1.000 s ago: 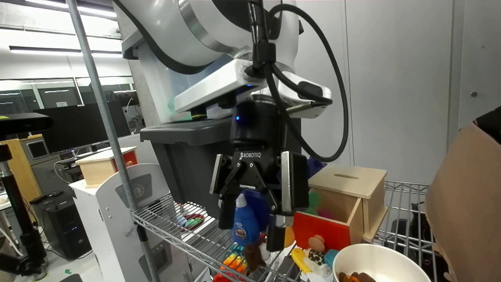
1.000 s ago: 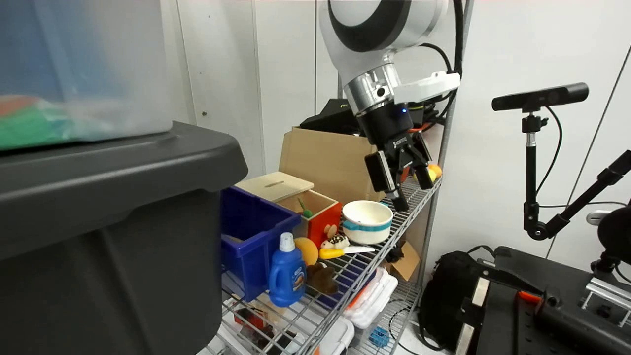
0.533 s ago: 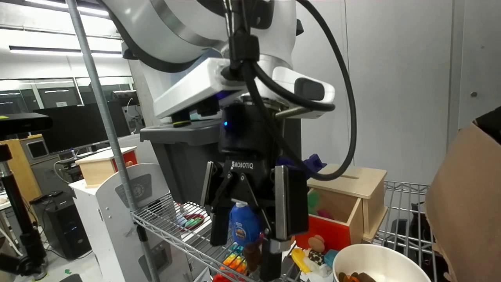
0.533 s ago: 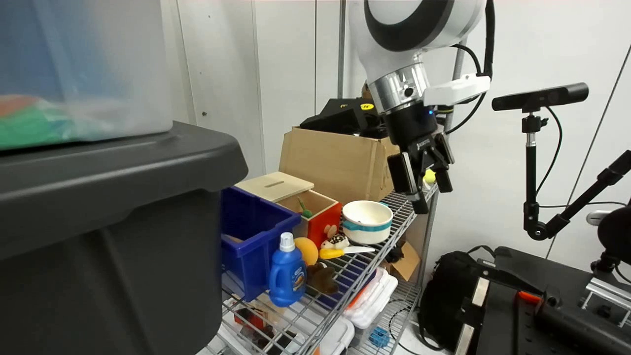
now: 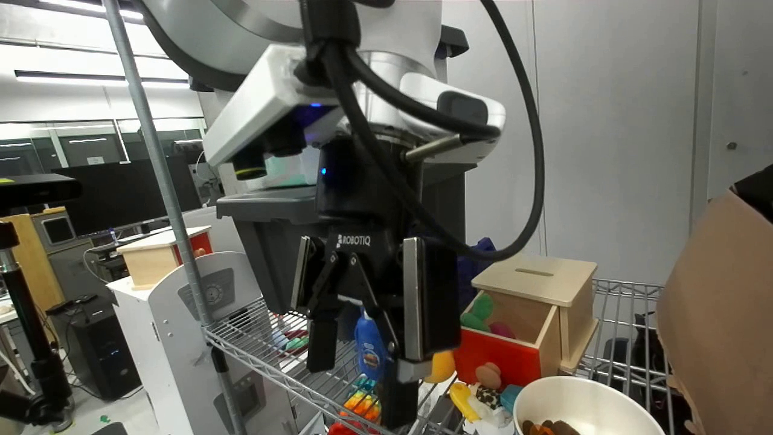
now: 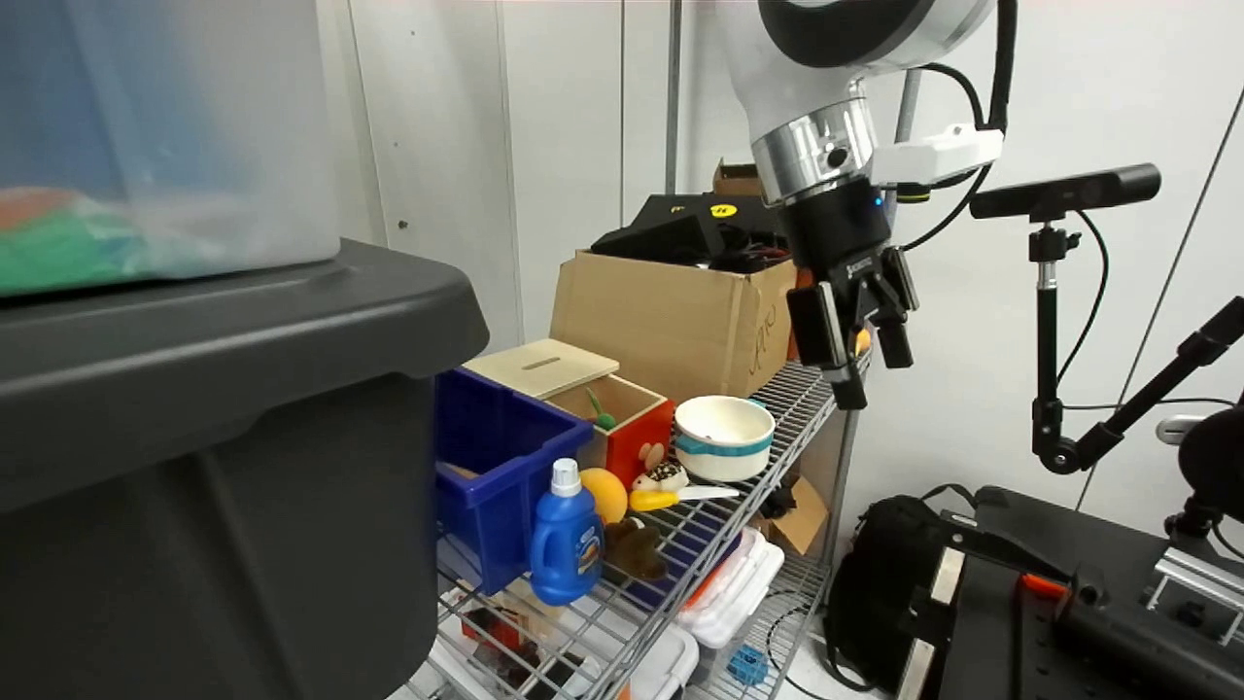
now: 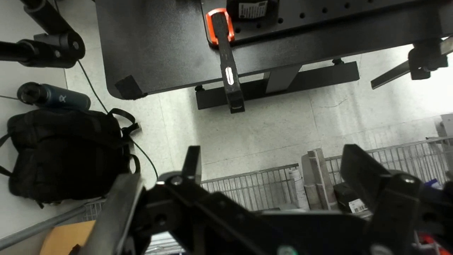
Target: Put the brown bear with the orange ribbon in the dish
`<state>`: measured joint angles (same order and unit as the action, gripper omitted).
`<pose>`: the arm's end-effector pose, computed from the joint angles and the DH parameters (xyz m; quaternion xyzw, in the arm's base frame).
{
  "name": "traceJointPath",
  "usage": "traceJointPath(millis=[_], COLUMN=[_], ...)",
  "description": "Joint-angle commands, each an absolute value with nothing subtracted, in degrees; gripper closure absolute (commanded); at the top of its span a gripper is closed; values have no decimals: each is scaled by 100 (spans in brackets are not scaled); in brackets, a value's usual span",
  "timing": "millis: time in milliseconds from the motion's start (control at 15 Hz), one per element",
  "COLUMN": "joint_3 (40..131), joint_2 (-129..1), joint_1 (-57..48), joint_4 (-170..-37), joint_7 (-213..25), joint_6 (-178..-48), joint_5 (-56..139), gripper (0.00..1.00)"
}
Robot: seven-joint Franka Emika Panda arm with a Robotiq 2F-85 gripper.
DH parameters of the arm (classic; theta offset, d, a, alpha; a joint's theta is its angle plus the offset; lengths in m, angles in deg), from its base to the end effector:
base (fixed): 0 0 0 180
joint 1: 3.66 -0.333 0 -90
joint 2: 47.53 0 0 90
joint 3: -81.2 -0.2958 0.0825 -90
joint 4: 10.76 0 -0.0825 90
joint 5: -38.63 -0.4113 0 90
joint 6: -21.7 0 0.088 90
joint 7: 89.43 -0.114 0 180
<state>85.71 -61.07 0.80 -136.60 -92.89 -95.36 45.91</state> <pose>0.5107 -0.0898 0.2048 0.9771 -0.0676 -0.1957 0.0498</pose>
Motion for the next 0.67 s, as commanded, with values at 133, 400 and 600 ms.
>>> traceJointPath(millis=[133,400,600], joint_3=[8469,8494,8531], joint_2=[-6090,-5877,-5700], joint_1=[-77,-95,-72], joint_4=[-13349,-13577,-13798], joint_7=[-9155,-9197,-9225], joint_6=[-9432,-9500,-9530], joint_5=[4627,4633,4643], gripper=[0,0,0])
